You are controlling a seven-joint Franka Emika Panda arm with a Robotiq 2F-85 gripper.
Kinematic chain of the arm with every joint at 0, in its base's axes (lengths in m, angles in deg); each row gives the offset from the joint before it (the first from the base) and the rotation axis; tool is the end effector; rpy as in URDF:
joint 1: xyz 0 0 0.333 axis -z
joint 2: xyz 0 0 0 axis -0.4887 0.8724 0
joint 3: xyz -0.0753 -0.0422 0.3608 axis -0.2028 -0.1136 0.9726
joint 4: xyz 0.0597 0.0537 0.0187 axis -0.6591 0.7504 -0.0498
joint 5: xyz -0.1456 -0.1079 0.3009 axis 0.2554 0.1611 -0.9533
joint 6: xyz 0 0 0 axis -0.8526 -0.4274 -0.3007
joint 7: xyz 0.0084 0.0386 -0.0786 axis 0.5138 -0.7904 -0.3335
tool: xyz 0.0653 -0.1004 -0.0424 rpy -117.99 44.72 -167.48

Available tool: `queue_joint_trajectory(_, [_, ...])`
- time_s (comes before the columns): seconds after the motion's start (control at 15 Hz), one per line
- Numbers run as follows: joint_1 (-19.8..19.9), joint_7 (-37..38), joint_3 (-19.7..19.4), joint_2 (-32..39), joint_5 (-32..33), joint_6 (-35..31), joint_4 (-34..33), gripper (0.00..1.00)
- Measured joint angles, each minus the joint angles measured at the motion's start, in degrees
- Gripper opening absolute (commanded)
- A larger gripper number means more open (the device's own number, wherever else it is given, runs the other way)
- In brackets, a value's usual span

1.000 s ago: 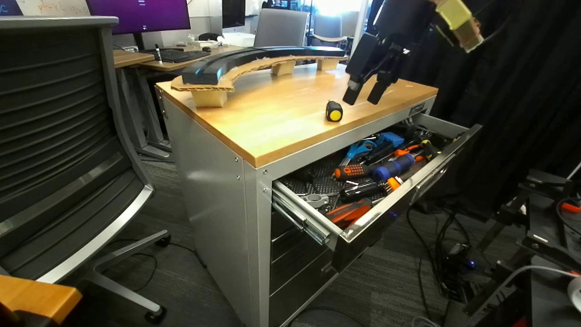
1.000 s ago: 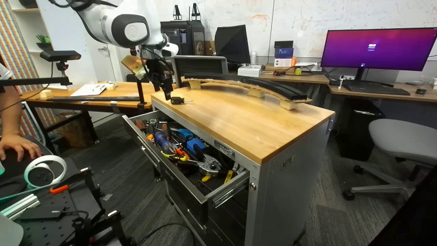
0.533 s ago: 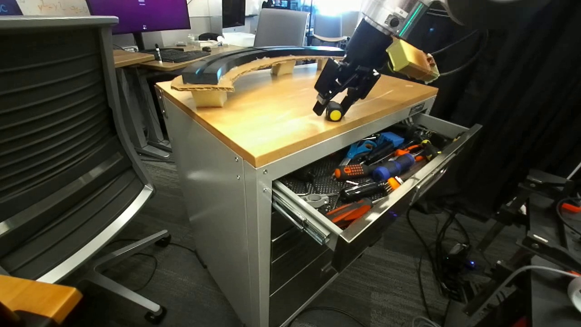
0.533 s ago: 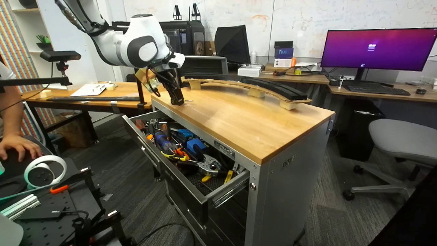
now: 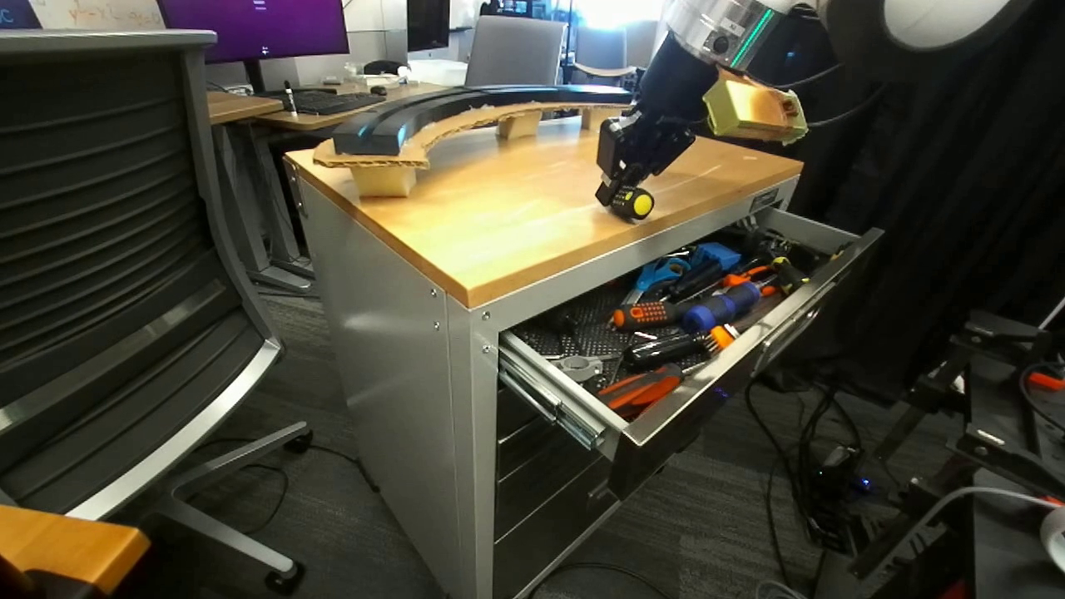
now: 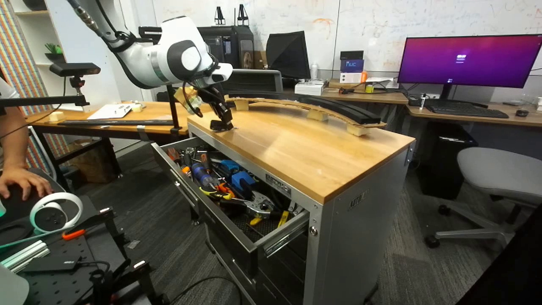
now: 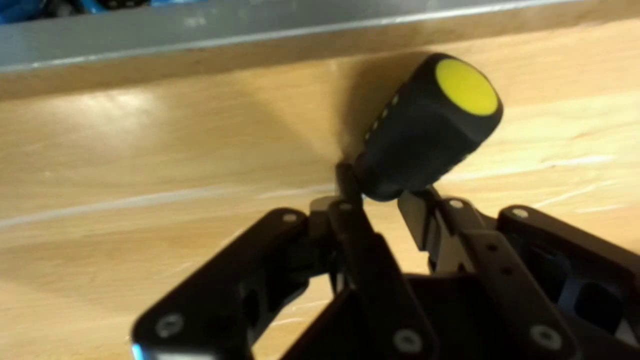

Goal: Pick up the screwdriver and place it in the drawer, then close the drawer

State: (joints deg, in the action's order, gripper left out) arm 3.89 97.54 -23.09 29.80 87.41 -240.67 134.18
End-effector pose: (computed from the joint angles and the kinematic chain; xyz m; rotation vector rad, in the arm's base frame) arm 0.5477 0.1620 0.3462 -3.0061 0.2612 -0.6404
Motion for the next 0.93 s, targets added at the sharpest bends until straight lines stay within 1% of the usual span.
queue_joint_trajectory(0.13, [4.3,-7.1,7.9,-1.8,-6.0,4.5,0.5,0.13])
queue_joint_trajectory(0.2, [5.9,-10.7,11.5,-2.9,-9.1,6.6,1.1,0.13])
queue_joint_trajectory(0.33, [8.0,-17.5,16.9,-5.0,-13.9,10.9,2.6,0.13])
queue_joint_trajectory(0.4, [8.7,-20.2,18.7,-6.0,-15.3,12.9,3.1,0.13])
queue_joint_trajectory(0.47, [9.0,-21.7,19.5,-6.6,-15.5,13.9,3.6,0.51])
queue_joint_trajectory(0.53, [9.1,-22.7,19.8,-7.0,-15.5,14.1,4.1,0.53])
queue_joint_trajectory(0.6, [9.1,-23.3,19.9,-7.1,-15.5,14.2,4.6,0.59])
queue_joint_trajectory(0.8, [9.4,-24.2,19.9,-8.1,-15.5,13.6,6.7,0.83])
queue_joint_trajectory(0.93, [9.5,-24.5,19.9,-9.2,-15.5,13.3,8.1,0.97])
